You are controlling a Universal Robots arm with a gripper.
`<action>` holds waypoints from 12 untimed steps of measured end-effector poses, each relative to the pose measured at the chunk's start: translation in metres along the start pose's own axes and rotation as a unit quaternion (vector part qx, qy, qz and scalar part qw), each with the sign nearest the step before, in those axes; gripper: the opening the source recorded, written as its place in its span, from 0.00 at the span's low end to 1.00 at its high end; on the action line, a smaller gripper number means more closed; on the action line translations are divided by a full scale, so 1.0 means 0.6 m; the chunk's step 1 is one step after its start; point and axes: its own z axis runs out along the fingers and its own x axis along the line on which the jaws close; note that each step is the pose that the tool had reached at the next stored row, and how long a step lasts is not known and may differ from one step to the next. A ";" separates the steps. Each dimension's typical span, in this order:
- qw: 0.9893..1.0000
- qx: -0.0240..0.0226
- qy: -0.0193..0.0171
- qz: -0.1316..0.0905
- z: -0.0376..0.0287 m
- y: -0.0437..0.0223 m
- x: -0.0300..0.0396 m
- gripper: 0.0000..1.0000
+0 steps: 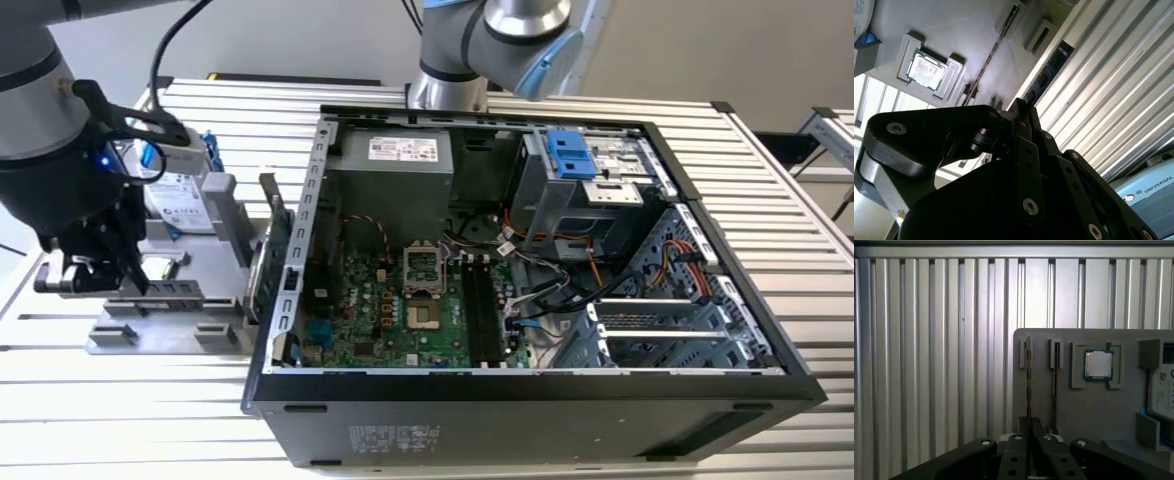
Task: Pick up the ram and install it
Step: 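Pick up the ram and move it above insertion slot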
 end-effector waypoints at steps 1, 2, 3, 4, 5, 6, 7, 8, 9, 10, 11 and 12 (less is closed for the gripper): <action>1.000 0.000 0.000 0.000 -0.002 0.000 0.000 0.00; 1.000 0.000 0.000 0.000 -0.003 0.000 0.000 0.00; 1.000 0.000 0.000 0.000 -0.004 0.000 0.000 0.00; 1.000 0.000 0.000 0.000 -0.006 0.000 0.000 0.00; 1.000 0.000 0.000 0.000 -0.007 0.000 0.000 0.00; 1.000 0.000 0.000 0.000 -0.009 0.000 0.000 0.00; 1.000 0.000 0.000 0.000 -0.010 0.000 0.000 0.00; 1.000 0.000 0.000 0.001 -0.012 0.000 0.000 0.00; 1.000 0.000 0.000 0.001 -0.013 0.000 0.000 0.00; 1.000 0.000 0.000 0.001 -0.015 0.000 0.000 0.00; 1.000 0.000 0.000 0.001 -0.016 0.000 0.000 0.00; 1.000 0.000 0.000 0.001 -0.017 0.000 0.001 0.00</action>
